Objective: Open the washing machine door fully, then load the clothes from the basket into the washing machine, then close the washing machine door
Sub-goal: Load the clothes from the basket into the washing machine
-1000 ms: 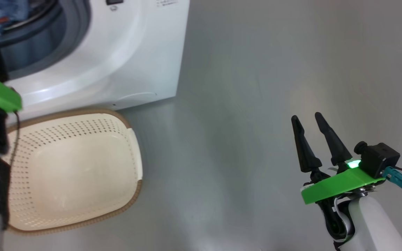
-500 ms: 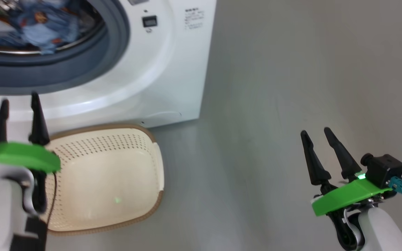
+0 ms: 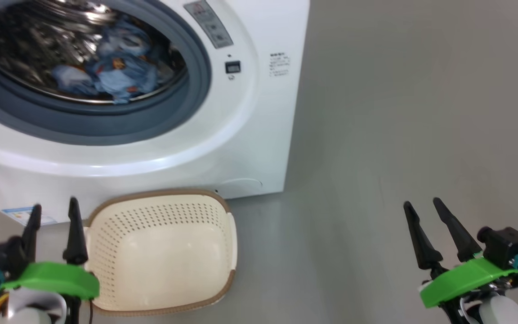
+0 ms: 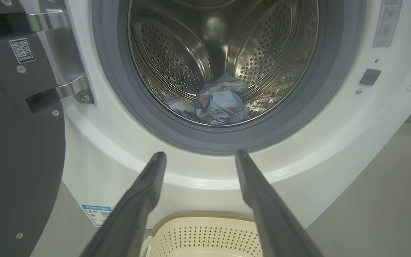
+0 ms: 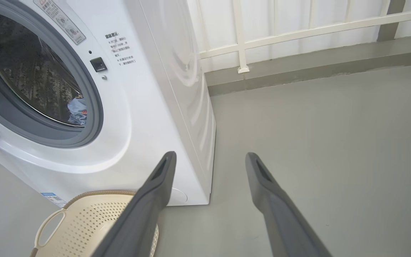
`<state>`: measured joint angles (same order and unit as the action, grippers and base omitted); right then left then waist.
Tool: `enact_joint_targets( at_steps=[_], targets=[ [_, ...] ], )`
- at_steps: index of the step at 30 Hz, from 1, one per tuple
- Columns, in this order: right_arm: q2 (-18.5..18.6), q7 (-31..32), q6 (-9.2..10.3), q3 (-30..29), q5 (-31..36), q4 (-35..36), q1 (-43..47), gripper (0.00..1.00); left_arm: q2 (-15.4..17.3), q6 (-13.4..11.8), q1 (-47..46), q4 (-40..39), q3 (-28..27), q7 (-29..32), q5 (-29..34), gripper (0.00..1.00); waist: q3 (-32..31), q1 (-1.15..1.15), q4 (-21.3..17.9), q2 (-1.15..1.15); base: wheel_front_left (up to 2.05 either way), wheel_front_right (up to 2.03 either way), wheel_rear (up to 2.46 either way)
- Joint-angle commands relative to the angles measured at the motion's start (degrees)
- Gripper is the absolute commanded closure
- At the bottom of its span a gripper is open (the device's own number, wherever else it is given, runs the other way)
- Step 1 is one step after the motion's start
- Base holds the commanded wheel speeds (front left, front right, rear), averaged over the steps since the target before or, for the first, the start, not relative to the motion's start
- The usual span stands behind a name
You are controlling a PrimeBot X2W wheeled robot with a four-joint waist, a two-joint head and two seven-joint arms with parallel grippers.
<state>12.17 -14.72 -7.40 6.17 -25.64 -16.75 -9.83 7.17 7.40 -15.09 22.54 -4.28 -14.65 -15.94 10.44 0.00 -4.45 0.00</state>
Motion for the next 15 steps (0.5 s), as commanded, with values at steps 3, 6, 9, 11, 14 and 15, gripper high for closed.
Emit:
enact_joint_targets(
  at_steps=[3, 6, 9, 11, 14, 15],
  targets=[
    [1.29, -0.28, -0.09, 0.44, -0.71, 1.15, 1.63, 0.0, 1.18, 0.09, 2.21, -2.98, -1.69, -0.35, 0.34, 0.0, -2.98, 0.0, 2.49, 0.0, 0.0, 0.0, 0.0],
    [1.62, -0.28, -0.09, 0.19, -0.84, 1.24, 2.48, 0.0, 0.96, 0.09, 4.51, -4.28, -2.01, -0.35, 0.31, 0.0, -3.71, 0.0, 3.0, 0.0, 0.0, 0.0, 0.0],
    [1.86, -0.28, -0.09, -0.14, -0.94, 1.26, 3.07, 0.0, 0.68, 0.09, 6.57, -5.26, -2.57, -0.35, 0.17, 0.0, -4.47, 0.0, 3.41, 0.0, 0.0, 0.0, 0.0],
    [1.96, -0.28, -0.09, -0.32, -1.01, 1.32, 3.46, 0.0, 0.41, 0.09, 8.01, -6.12, -2.68, -0.35, 0.24, 0.0, -4.9, 0.0, 3.59, 0.0, 0.0, 0.0, 0.0],
    [2.03, -0.28, -0.09, -0.58, -1.06, 1.4, 4.02, 0.0, 0.01, 0.09, 10.01, -7.39, -3.24, -0.35, 0.19, 0.0, -5.6, 0.0, 3.78, 0.0, 0.0, 0.0, 0.0],
    [1.99, -0.28, -0.09, -0.78, -1.07, 1.47, 4.26, 0.0, -0.1, 0.09, 10.69, -7.84, -3.39, -0.35, 0.2, 0.0, -5.89, 0.0, 3.84, 0.0, 0.0, 0.0, 0.0]
  ],
)
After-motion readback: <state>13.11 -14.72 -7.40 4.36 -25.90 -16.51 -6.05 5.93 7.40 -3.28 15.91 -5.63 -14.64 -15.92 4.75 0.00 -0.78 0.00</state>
